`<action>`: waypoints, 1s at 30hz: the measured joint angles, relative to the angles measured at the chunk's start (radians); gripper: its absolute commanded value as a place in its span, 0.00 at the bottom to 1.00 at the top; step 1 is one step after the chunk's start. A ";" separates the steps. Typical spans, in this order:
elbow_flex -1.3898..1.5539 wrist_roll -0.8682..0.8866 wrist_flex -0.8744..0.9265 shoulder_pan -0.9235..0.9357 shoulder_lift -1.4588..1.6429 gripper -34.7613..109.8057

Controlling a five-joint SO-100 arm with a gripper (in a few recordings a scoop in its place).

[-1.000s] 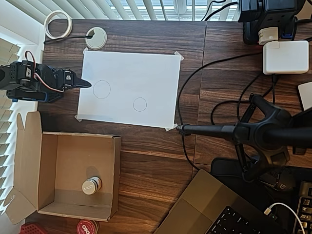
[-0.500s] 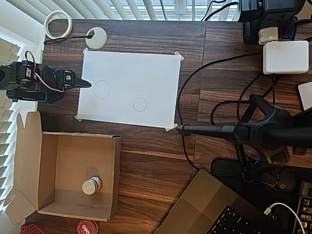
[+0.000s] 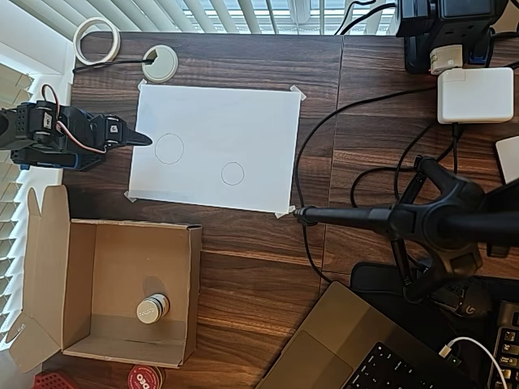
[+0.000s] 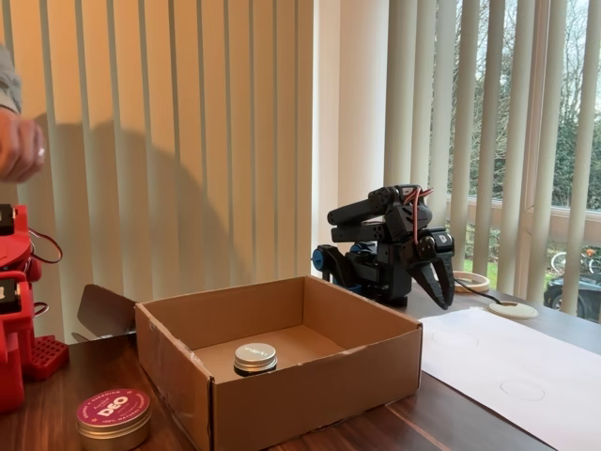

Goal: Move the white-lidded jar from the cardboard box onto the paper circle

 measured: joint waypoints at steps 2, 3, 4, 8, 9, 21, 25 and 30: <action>0.000 0.000 0.000 0.000 0.000 0.24; 0.000 0.000 0.000 0.000 0.000 0.24; 0.000 0.000 0.000 0.000 0.000 0.24; 0.000 0.000 0.000 0.000 0.000 0.24; 0.000 0.000 0.000 0.000 0.000 0.24; 0.000 0.000 0.000 0.000 0.000 0.24; 0.000 -0.008 0.000 -0.018 0.000 0.24; 0.000 -0.006 0.000 -0.002 0.000 0.35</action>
